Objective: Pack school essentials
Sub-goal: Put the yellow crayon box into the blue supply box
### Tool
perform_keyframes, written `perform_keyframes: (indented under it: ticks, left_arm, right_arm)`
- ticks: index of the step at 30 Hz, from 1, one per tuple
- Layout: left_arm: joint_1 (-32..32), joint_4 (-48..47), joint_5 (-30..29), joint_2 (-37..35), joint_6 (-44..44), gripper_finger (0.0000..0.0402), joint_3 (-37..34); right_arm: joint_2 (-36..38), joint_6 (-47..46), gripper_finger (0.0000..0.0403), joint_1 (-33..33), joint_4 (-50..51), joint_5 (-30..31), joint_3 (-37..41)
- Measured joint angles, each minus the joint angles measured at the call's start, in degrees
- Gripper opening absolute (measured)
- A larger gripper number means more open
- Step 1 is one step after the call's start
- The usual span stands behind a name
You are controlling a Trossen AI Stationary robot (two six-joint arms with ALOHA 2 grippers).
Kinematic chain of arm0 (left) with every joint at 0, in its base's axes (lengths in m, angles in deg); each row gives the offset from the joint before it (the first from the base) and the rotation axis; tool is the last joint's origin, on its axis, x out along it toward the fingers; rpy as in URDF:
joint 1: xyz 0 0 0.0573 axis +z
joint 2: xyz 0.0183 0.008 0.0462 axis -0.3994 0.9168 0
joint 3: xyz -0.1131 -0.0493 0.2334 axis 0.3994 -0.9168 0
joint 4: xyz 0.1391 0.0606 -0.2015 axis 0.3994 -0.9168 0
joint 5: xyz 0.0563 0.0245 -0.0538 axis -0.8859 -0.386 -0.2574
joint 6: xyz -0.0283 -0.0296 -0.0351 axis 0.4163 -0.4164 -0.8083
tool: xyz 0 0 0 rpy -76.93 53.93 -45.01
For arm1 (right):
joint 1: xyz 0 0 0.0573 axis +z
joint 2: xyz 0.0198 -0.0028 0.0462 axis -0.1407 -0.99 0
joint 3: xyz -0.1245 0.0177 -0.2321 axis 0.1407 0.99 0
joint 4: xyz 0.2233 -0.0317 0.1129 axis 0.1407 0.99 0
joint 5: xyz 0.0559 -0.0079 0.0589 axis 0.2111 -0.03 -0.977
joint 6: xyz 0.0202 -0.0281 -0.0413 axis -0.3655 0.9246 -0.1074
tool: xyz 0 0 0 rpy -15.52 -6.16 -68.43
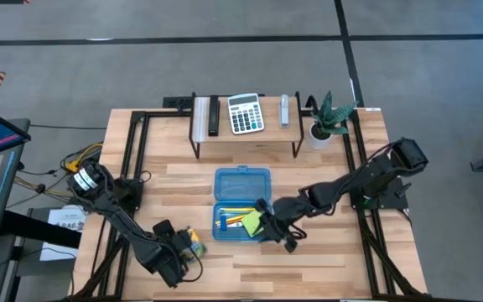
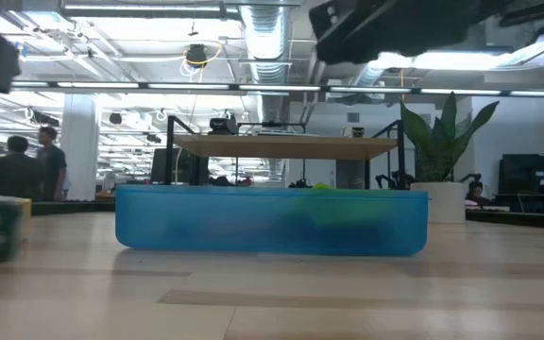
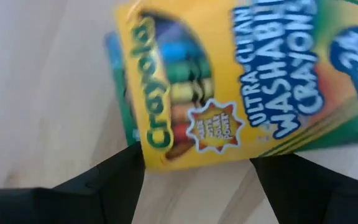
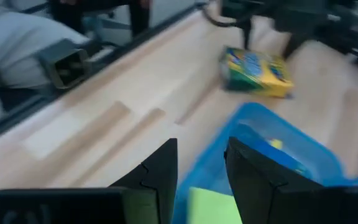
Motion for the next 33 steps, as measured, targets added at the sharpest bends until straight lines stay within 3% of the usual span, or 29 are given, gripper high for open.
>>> perform_keyframes:
  ticks: [6, 9, 24, 33]
  left_arm:
    - [1.2, 10.6, -5.8, 0.2, 2.9, 0.0284, 0.0]
    - [1.9, 15.1, -5.9, 0.2, 5.1, 0.0284, 0.5]
    - [1.4, -6.6, -5.3, 0.1, 2.8, 0.0284, 11.1]
    - [1.4, -9.8, -5.6, 0.1, 1.0, 0.0284, 11.1]
  right_arm:
    - [-4.6, -0.4, 0.0146, 3.9, -0.5, -0.2, -0.2]
    - [-7.3, -0.9, 0.0143, 4.8, 0.6, -0.2, 0.0]
    - [-12.2, -3.4, 0.0135, 3.6, 2.0, 0.4, 0.0]
    - [-11.9, -3.5, 0.0133, -1.8, 5.7, 9.9, -0.1]
